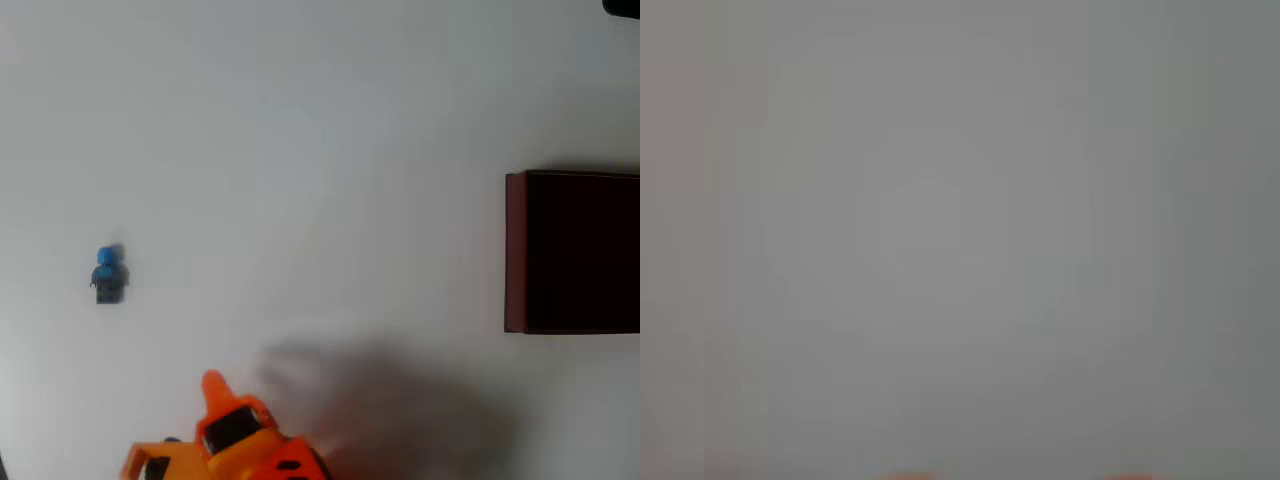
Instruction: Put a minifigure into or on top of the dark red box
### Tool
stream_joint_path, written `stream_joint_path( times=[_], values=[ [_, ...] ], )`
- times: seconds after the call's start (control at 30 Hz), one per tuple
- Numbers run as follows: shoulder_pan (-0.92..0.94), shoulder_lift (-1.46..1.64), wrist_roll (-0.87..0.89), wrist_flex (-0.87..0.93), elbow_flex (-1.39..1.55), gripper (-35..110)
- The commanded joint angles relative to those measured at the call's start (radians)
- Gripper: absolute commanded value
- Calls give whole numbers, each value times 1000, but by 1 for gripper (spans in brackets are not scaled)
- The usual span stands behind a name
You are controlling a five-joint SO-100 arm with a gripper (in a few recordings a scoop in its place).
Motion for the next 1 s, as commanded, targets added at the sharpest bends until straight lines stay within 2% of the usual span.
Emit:
stream_joint_path(
  times=[0.0, 0.1, 0.23, 0.5, 0.63, 0.73, 0.97],
  values=[
    [-5, 11, 442, 26, 15, 11],
    [6, 8, 785, 35, -23, 11],
    [8, -6, 1055, 89, -110, 12],
    [-120, -37, 1640, 63, -133, 19],
    [-172, -155, 1810, -51, -124, 19],
    [-212, -376, 1924, -144, -184, 19],
    [-261, -827, 2080, -178, -410, 20]
  ],
)
